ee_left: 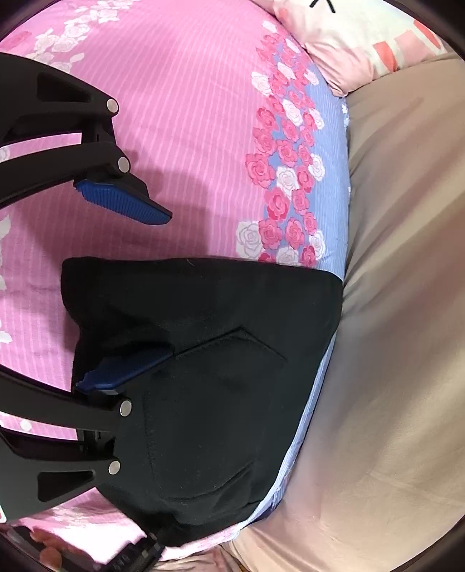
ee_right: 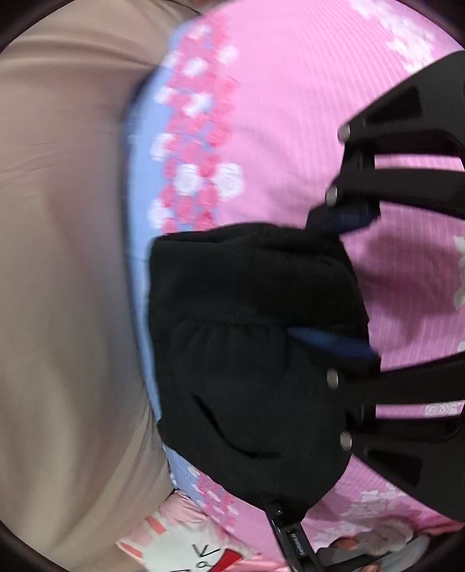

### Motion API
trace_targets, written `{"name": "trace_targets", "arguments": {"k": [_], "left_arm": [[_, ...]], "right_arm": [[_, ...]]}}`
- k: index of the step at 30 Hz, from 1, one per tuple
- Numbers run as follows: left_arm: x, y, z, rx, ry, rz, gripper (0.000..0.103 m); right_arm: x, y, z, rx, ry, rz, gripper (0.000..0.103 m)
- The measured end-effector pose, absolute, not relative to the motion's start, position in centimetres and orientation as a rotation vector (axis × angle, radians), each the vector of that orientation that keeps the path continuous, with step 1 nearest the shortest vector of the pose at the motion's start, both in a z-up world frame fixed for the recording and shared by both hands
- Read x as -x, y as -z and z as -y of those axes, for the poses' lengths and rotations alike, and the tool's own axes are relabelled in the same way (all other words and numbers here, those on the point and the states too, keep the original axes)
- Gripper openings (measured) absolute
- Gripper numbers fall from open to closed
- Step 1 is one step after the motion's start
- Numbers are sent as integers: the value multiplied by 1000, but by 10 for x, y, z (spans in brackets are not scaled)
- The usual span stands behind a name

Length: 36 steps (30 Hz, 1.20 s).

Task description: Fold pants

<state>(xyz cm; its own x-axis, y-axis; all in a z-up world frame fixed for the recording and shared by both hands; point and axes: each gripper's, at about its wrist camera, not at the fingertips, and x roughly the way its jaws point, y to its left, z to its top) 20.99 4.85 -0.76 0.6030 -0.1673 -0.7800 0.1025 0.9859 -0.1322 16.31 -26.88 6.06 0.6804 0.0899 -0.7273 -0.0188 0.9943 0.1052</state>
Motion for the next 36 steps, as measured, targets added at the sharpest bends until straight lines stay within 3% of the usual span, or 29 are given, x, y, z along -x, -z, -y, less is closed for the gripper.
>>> {"name": "trace_targets", "arguments": {"k": [3,5,7,11,23,25,29,32,36], "left_arm": [[-211,8,-40,41,136,-901,70],[-212,8,-35,5,104,-887,74],[-210,8,-31,-27,80,-873,75],[-209,9,-26,-66,40,-853,79],[-210,13,-25,-73,25,-842,86],[-211,14,-25,-73,24,-841,86],[-212,15,-25,-69,22,-845,86],[-213,15,-24,-65,25,-848,87],[-214,16,-26,-55,25,-855,87]], "right_arm": [[-171,-64,274,-62,-23,-786,39],[-184,-45,281,-48,-7,-856,58],[-182,-43,296,-149,-4,-853,72],[-187,-43,307,-263,-61,-887,85],[-206,-9,320,-495,-163,-961,94],[-205,-8,320,-503,-178,-947,94],[-203,-13,310,-466,-213,-925,66],[-199,-26,295,-375,-196,-905,51],[-193,-40,275,-267,-127,-877,48]]}}
